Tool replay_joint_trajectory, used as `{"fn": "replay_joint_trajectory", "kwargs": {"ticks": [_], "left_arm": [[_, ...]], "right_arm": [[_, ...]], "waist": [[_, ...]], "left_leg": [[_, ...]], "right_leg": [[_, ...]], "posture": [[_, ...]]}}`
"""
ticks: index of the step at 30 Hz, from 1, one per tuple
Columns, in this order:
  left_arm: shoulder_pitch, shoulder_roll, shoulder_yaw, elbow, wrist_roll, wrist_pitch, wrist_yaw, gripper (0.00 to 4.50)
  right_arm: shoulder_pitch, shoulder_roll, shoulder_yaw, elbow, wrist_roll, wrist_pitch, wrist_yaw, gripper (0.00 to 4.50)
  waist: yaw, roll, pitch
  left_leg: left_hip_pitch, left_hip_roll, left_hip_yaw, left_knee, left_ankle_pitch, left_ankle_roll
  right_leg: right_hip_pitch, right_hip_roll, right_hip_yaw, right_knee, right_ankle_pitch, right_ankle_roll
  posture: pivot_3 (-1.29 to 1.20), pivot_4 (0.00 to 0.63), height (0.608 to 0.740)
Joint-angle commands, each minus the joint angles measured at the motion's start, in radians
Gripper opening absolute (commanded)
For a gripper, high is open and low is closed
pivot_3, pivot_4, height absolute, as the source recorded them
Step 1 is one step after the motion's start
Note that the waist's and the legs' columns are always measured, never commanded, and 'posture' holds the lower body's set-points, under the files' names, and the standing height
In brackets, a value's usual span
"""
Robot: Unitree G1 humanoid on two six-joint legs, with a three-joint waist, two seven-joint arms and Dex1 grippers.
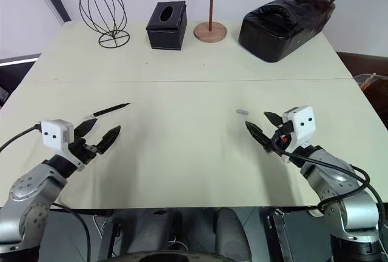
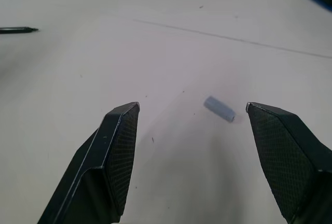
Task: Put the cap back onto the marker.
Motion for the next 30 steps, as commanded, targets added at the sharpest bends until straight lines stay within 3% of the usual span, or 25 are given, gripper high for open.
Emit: {"fn": "replay_joint_trajectory", "kwargs": {"ticks": [1,30], "left_arm": [[0.009,0.012,0.02,-0.036,-0.01,0.003,-0.001,4.16],[-0.022,0.026,0.062,0.036,-0.007,-0.007,-0.022,4.16]], "right_arm": [[-0.001,0.004,0.0,-0.003,-0.013,-0.031,0.003,3.41],[-0.015,-0.004,0.055,0.023,-0.086,-0.058,0.028,3.41]], "waist": [[0.0,0.0,0.0],[0.0,0.0,0.0]], "left_leg": [[0.0,0.0,0.0,0.0,0.0,0.0],[0.0,0.0,0.0,-0.003,0.0,0.0]], "right_leg": [[0.0,0.0,0.0,0.0,0.0,0.0],[0.0,0.0,0.0,-0.003,0.0,0.0]], "posture": [[0.0,0.15,0.74],[0.0,0.15,0.74]]}}
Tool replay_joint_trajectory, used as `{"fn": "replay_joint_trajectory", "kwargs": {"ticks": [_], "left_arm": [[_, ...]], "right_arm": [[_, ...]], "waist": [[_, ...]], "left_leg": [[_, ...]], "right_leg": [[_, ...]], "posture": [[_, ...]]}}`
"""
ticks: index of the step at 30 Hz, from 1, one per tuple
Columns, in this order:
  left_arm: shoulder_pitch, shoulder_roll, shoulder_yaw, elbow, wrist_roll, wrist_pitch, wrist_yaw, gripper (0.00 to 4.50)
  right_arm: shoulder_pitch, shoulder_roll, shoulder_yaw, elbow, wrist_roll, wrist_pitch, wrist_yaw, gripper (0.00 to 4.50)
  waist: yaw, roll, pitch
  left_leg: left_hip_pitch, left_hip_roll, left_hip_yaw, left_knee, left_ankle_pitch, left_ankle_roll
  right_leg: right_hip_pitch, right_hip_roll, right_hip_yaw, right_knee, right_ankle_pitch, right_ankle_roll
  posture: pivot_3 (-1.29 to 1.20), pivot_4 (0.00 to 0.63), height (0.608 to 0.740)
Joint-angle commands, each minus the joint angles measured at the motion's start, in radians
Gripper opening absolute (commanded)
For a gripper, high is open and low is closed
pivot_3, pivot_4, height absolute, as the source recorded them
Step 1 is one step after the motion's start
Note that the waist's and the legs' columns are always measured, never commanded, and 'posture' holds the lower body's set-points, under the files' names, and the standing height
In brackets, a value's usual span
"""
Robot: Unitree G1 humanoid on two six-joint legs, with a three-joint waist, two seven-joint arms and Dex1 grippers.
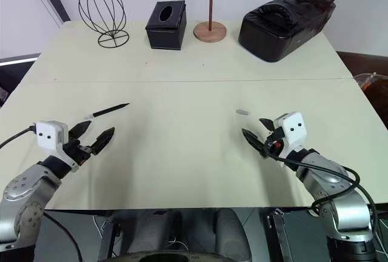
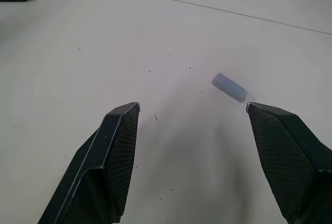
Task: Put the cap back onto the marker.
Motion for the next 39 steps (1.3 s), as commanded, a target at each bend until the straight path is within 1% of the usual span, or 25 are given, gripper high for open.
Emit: {"fn": "replay_joint_trajectory", "kwargs": {"ticks": [1,4,6,8,12,15,18,21,25,28,32,35,39], "left_arm": [[-0.016,0.008,0.025,-0.012,-0.008,-0.017,-0.001,4.16],[-0.023,0.036,0.025,0.007,0.016,-0.035,-0.024,4.16],[-0.042,0.071,0.032,0.046,0.041,-0.059,-0.046,4.16],[-0.076,0.139,0.043,0.121,0.053,-0.091,-0.113,4.16],[-0.185,0.327,0.021,0.361,0.084,-0.188,-0.341,4.16],[-0.298,0.409,-0.033,0.546,0.114,-0.264,-0.479,4.16],[-0.464,0.462,-0.131,0.76,0.178,-0.358,-0.638,4.16],[-0.613,0.465,-0.214,0.936,0.232,-0.429,-0.751,4.16],[-0.795,0.429,-0.318,1.187,0.331,-0.554,-0.85,4.16],[-0.906,0.391,-0.357,1.346,0.388,-0.627,-0.855,4.16],[-1.003,0.357,-0.383,1.493,0.447,-0.691,-0.832,4.16],[-1.051,0.332,-0.392,1.571,0.482,-0.716,-0.793,4.16],[-1.077,0.304,-0.387,1.627,0.511,-0.731,-0.743,4.16]], "right_arm": [[-0.018,0.001,-0.006,-0.011,-0.004,-0.029,0.005,3.41],[-0.024,0.003,0.0,-0.008,-0.007,-0.033,0.002,3.41],[-0.032,0.007,0.007,-0.008,-0.008,-0.034,-0.001,3.41],[-0.05,0.012,0.021,-0.012,-0.008,-0.034,-0.004,3.41],[-0.102,0.027,0.059,-0.018,-0.01,-0.025,-0.011,3.41],[-0.13,0.032,0.084,-0.013,-0.018,-0.025,-0.011,3.41],[-0.156,0.038,0.114,-0.007,-0.028,-0.03,-0.007,3.41],[-0.173,0.045,0.129,-0.005,-0.034,-0.031,-0.01,3.41],[-0.188,0.058,0.148,-0.032,-0.034,-0.02,-0.021,3.41],[-0.196,0.059,0.15,-0.086,-0.002,0.016,-0.023,3.41],[-0.222,0.04,0.132,-0.188,0.1,0.113,-0.016,3.41],[-0.257,0.013,0.12,-0.24,0.169,0.184,-0.016,3.41],[-0.284,-0.012,0.112,-0.258,0.198,0.222,-0.027,3.41]], "waist": [[0.0,0.0,0.0],[0.0,0.0,0.0],[0.0,0.0,0.0],[0.0,0.0,0.0],[-0.003,0.0,0.0],[-0.001,0.001,0.001],[0.001,0.001,0.001],[-0.001,0.0,0.001],[-0.004,0.0,0.001],[-0.004,0.0,0.001],[-0.007,-0.001,0.001],[-0.005,-0.002,0.002],[-0.003,-0.002,0.002]], "left_leg": [[0.0,0.0,0.0,0.0,0.0,0.0],[0.0,0.0,0.0,0.0,0.0,0.0],[0.0,0.0,0.0,-0.001,0.0,0.0],[0.0,0.0,0.0,-0.001,0.0,0.0],[0.0,0.0,0.0,-0.001,0.0,0.0],[0.0,0.0,0.0,-0.002,0.0,0.0],[-0.001,0.0,0.0,-0.002,0.0,0.0],[-0.001,0.0,0.0,-0.003,0.0,0.0],[-0.002,-0.001,0.001,-0.003,0.0,0.0],[-0.002,-0.001,0.001,-0.004,0.0,0.0],[-0.002,-0.001,0.0,-0.004,0.0,0.0],[-0.003,-0.001,0.0,-0.003,0.0,0.0],[-0.003,-0.001,0.0,-0.003,0.0,0.0]], "right_leg": [[0.0,0.0,0.0,0.0,0.0,0.0],[0.0,0.0,0.0,-0.001,0.0,0.0],[0.0,0.0,0.0,-0.001,0.0,0.0],[0.0,0.0,0.0,-0.001,0.0,0.0],[-0.001,0.001,0.0,-0.001,0.0,-0.001],[-0.001,0.001,-0.001,-0.002,0.0,-0.001],[0.0,0.0,-0.001,-0.004,0.0,0.0],[0.0,0.0,-0.001,-0.005,0.002,0.003],[-0.002,0.001,-0.001,-0.005,0.002,0.003],[-0.002,0.001,-0.001,-0.004,0.002,0.003],[-0.002,0.002,-0.001,-0.004,0.002,0.003],[-0.002,0.002,-0.001,-0.004,0.002,0.003],[-0.002,0.001,-0.001,-0.004,0.002,0.003]], "posture": [[0.0,0.15,0.74],[0.0,0.15,0.74],[0.0,0.15,0.74],[0.0,0.15,0.74],[0.0,0.15,0.74],[0.0,0.15,0.74],[0.0,0.15,0.74],[0.0,0.15,0.74],[0.0,0.15,0.74],[0.0,0.15,0.74],[0.0,0.15,0.74],[0.0,0.15,0.74],[0.0,0.15,0.74]]}}
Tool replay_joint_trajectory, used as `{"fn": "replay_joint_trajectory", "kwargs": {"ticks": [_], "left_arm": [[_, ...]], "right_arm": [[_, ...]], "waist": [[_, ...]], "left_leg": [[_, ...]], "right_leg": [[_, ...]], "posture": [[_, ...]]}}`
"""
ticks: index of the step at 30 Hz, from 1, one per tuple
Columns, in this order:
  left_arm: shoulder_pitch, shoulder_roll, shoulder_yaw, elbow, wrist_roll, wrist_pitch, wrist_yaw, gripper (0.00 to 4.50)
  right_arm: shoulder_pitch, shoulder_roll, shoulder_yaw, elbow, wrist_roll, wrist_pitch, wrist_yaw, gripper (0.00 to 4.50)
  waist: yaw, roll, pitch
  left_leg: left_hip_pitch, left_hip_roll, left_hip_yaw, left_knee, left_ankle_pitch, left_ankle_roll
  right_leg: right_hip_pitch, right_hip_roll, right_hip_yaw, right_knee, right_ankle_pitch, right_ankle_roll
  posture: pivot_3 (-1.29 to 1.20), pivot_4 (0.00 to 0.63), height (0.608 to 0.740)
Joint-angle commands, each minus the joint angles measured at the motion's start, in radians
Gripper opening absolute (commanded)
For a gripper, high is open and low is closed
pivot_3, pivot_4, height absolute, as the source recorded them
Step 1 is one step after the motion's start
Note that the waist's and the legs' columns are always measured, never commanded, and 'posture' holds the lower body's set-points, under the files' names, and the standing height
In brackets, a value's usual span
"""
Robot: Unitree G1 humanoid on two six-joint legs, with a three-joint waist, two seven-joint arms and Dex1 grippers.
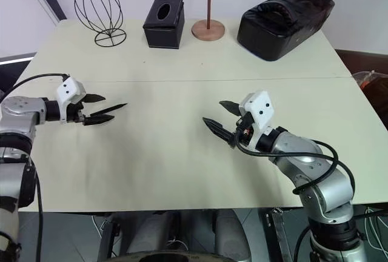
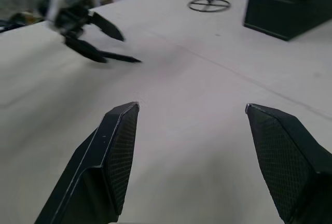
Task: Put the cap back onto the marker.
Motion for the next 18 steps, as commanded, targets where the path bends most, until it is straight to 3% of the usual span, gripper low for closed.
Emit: {"fn": "replay_joint_trajectory", "kwargs": {"ticks": [1,13,14,15,18], "left_arm": [[-0.028,-0.009,0.009,0.04,0.026,-0.015,0.048,4.16],[-0.043,-0.037,-0.007,0.087,0.079,0.055,0.034,4.16],[-0.044,-0.038,-0.01,0.087,0.084,0.058,0.029,3.62],[-0.046,-0.039,-0.009,0.087,0.085,0.064,0.021,3.37],[-0.051,-0.044,-0.005,0.085,0.089,0.074,0.005,1.8]], "right_arm": [[-0.019,-0.017,-0.025,-0.042,0.035,0.021,-0.01,3.41],[-0.028,-0.019,-0.009,-0.023,0.022,0.018,-0.03,3.41],[-0.028,-0.018,-0.008,-0.023,0.02,0.016,-0.033,3.41],[-0.028,-0.017,-0.007,-0.023,0.018,0.015,-0.035,3.41],[-0.023,-0.017,-0.009,-0.025,0.016,0.014,-0.04,3.41]], "waist": [[0.001,0.0,0.0],[0.001,-0.001,0.0],[0.001,-0.001,0.0],[0.002,-0.001,0.0],[0.001,-0.001,0.0]], "left_leg": [[0.0,0.0,0.0,0.0,0.0,0.0],[0.0,0.0,0.0,0.001,0.0,0.0],[0.0,0.0,0.0,0.001,0.0,0.0],[0.0,0.0,0.0,0.001,0.0,0.0],[0.0,0.0,0.0,0.001,0.0,0.0]], "right_leg": [[0.0,0.0,0.0,0.0,0.0,0.0],[0.0,0.0,0.0,0.001,0.0,0.0],[0.0,0.0,0.0,0.002,0.0,0.0],[0.0,0.0,0.0,0.002,0.0,0.0],[0.0,0.0,0.0,0.002,0.0,0.0]], "posture": [[0.0,0.15,0.74],[0.0,0.15,0.74],[0.0,0.15,0.74],[0.0,0.15,0.74],[0.0,0.15,0.74]]}}
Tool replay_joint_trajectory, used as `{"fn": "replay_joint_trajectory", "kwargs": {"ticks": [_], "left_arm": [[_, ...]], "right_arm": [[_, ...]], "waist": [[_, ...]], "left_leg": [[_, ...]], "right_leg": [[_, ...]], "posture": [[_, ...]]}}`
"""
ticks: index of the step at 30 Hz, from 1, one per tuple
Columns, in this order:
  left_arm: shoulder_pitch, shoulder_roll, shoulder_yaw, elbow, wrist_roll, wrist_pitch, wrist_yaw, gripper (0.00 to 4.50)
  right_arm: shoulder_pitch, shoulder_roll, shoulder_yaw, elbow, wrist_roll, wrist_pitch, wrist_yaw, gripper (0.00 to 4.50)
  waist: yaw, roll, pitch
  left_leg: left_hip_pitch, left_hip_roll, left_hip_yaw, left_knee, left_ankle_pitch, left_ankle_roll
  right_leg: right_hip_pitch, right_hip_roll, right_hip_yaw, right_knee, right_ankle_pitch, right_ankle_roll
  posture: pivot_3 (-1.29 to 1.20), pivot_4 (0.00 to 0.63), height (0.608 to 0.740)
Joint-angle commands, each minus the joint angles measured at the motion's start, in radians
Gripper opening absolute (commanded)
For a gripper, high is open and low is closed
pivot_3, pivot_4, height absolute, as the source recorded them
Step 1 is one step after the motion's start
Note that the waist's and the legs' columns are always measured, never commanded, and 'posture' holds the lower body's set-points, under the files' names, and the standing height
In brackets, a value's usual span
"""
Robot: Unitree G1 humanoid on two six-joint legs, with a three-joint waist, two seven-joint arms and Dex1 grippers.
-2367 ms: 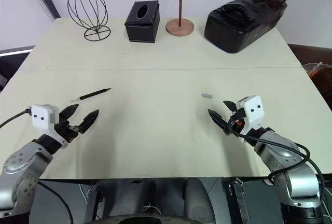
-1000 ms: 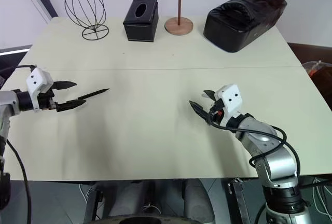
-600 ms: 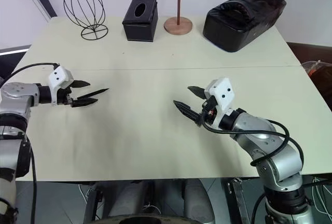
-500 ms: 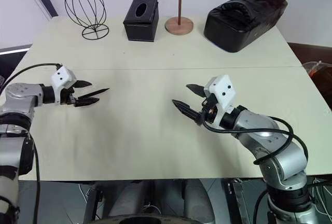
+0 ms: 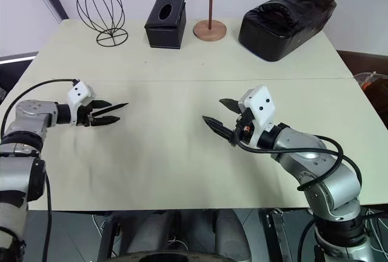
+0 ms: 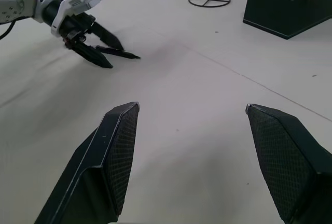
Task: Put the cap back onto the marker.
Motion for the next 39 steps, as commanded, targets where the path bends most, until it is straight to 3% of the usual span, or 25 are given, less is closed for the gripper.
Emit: {"fn": "replay_joint_trajectory", "kwargs": {"ticks": [1,3,21,28,34,39], "left_arm": [[-0.014,0.001,-0.004,0.003,0.02,0.016,-0.009,1.27],[-0.016,-0.001,-0.003,0.003,0.024,0.017,-0.01,0.25],[-0.009,-0.022,-0.015,-0.007,0.053,-0.02,-0.038,0.11],[-0.03,-0.043,0.0,-0.056,0.031,-0.115,-0.067,0.11],[-0.007,-0.165,0.024,-0.328,-0.095,-0.163,-0.183,0.11],[0.134,-0.243,0.034,-0.646,-0.225,0.072,-0.145,0.11]], "right_arm": [[-0.007,0.002,-0.01,-0.024,-0.001,-0.021,-0.007,3.41],[-0.006,0.003,-0.009,-0.024,-0.002,-0.022,-0.009,3.41],[-0.003,0.019,0.011,0.017,-0.031,-0.055,-0.002,3.41],[0.045,-0.025,-0.03,0.1,-0.108,-0.143,0.036,3.41],[0.056,-0.124,-0.122,0.434,-0.246,-0.439,0.171,3.41],[-0.009,-0.091,-0.15,0.624,-0.237,-0.534,0.213,3.41]], "waist": [[0.0,0.0,0.0],[-0.001,0.0,0.0],[0.001,0.0,0.0],[0.006,0.0,0.0],[0.006,-0.001,0.0],[-0.023,0.0,0.0]], "left_leg": [[0.0,0.0,0.0,0.0,0.0,0.0],[0.0,0.0,0.0,0.0,0.0,0.0],[0.0,0.0,0.0,0.001,0.0,0.0],[0.0,-0.001,0.0,0.001,0.0,0.0],[0.0,-0.001,0.0,0.002,0.0,0.0],[0.001,0.001,0.003,0.001,0.0,0.0]], "right_leg": [[0.0,0.0,0.0,0.0,0.0,0.0],[0.0,0.0,0.0,0.001,0.0,0.0],[0.0,0.0,0.0,0.002,0.0,0.0],[0.0,-0.001,0.0,0.002,0.0,0.0],[0.0,-0.001,0.0,0.002,0.0,0.0],[-0.002,0.001,0.004,0.004,-0.001,0.0]], "posture": [[0.0,0.15,0.74],[0.0,0.15,0.74],[0.0,0.15,0.74],[0.0,0.15,0.74],[0.0,0.15,0.74],[0.0,0.15,0.74]]}}
